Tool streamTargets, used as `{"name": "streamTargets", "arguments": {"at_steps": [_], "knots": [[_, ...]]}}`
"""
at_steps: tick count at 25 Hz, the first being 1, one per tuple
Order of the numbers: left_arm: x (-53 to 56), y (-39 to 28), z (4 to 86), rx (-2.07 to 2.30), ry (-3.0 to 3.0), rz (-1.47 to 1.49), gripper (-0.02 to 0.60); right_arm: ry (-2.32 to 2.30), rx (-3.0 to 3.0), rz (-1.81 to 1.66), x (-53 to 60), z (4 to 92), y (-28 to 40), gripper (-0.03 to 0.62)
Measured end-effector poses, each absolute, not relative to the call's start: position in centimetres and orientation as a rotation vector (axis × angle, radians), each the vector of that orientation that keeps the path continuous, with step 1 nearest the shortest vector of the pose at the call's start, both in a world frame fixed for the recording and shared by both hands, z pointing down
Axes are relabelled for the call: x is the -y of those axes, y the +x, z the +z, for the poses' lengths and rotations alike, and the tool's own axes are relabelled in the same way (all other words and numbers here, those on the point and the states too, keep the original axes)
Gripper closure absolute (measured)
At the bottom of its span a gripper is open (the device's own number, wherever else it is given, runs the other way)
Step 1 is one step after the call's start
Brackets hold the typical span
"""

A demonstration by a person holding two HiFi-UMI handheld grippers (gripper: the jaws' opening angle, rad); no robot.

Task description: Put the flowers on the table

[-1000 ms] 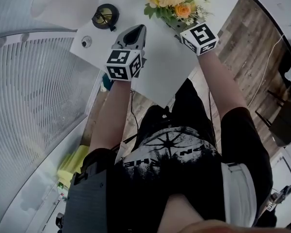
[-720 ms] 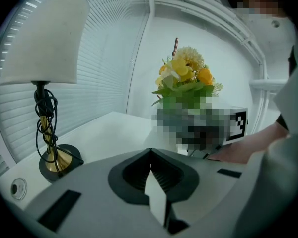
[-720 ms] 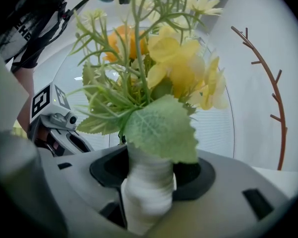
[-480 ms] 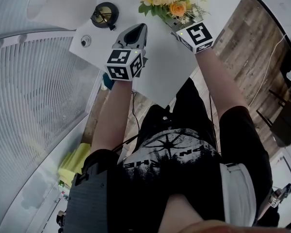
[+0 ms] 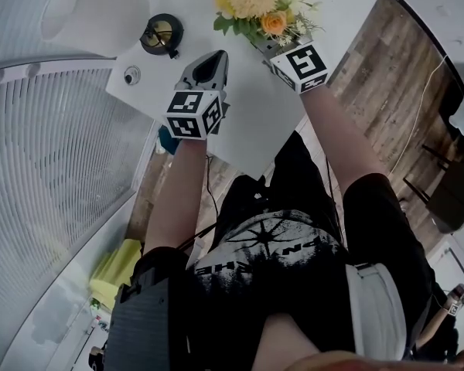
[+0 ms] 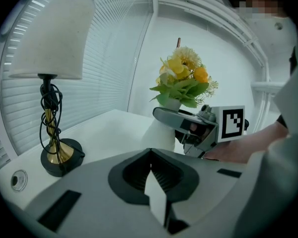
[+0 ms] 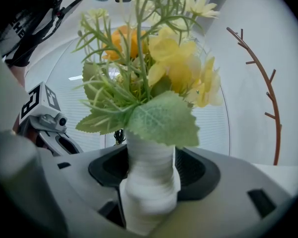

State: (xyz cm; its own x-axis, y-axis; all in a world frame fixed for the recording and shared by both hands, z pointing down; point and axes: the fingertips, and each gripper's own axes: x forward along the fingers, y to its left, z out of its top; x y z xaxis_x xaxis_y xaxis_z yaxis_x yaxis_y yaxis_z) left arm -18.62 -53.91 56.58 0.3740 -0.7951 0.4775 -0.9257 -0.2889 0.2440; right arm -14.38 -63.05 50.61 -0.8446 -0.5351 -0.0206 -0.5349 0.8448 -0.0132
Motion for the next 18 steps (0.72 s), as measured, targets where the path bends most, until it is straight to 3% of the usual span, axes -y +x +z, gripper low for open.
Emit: {"name": "streamTargets", "arguments": {"at_steps": [18], "knots": [[52.0,-18.0,52.9,1.475,2.255,0.348,0.569,-1.128,-3.046,-0.126,59.9,52.5,-8.9,0.309]]}}
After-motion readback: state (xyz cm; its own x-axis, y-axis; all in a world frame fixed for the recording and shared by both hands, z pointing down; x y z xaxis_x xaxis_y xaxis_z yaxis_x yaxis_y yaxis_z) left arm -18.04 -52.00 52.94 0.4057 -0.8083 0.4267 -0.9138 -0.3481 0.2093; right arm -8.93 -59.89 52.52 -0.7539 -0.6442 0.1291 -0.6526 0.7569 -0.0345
